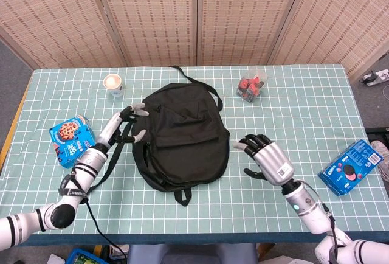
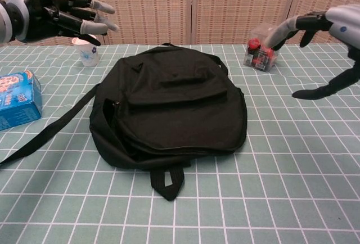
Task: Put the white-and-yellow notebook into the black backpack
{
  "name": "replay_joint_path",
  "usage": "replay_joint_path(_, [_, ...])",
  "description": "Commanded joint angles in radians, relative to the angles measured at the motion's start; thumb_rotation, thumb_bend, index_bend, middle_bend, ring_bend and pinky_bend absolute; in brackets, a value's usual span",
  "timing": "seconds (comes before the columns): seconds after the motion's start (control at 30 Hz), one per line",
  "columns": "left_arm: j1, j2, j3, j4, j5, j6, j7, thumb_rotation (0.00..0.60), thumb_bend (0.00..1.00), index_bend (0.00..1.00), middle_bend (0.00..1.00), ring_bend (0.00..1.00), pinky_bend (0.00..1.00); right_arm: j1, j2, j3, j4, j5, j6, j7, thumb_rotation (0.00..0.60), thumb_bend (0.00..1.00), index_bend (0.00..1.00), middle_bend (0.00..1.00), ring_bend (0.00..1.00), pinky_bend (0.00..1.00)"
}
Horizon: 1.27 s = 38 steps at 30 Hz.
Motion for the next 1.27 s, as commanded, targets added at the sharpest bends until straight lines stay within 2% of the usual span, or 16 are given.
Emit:
replay_joint_path(0.03, [0.038,0.031,0.028,0.006,0.088,0.044,0.013,0.600,0.36,0.19,0.24,0.19,0.20,-0.031,0.051,0.002,-0.029,0.034,-0.001,0.011,0.600,0.00,0.29,0.32,0.23,0.32])
replay_joint_path(0.23, [0.100,0.041,0.109,0.081,0.256,0.160,0.088,0.600,0.36,0.22,0.24,0.19,0.16,-0.054,0.157,0.007,-0.054,0.073,-0.046,0.073,0.600,0.14,0.29,0.32,0.23,0.32])
replay_joint_path(0.4, [0.167,0.032,0.169,0.155,0.347,0.268,0.115,0.600,0.36,0.24,0.24,0.19,0.16,-0.087,0.219,0.003,-0.066,0.099,-0.064,0.131,0.600,0.27,0.29,0.33,0.23,0.32])
replay_joint_path(0.67, [0.310,0.021,0.254,0.259,0.463,0.498,0.198,0.600,0.36,0.30,0.24,0.19,0.16,-0.171,0.263,-0.006,-0.055,0.126,-0.035,0.167,0.600,0.32,0.35,0.37,0.27,0.35])
replay_joint_path(0.87, [0.413,0.043,0.306,0.251,0.501,0.608,0.229,0.600,0.36,0.31,0.24,0.19,0.16,-0.239,0.285,0.008,-0.064,0.144,0.030,0.163,0.600,0.35,0.38,0.39,0.28,0.35])
replay_joint_path(1.03, [0.490,0.076,0.356,0.195,0.550,0.684,0.264,0.600,0.36,0.31,0.24,0.19,0.16,-0.286,0.289,0.016,-0.062,0.145,0.070,0.166,0.600,0.38,0.40,0.39,0.29,0.35])
replay_joint_path(1.27, [0.554,0.101,0.394,0.137,0.612,0.744,0.293,0.600,0.36,0.31,0.24,0.19,0.16,-0.326,0.278,0.017,-0.049,0.138,0.080,0.172,0.600,0.39,0.42,0.40,0.29,0.35])
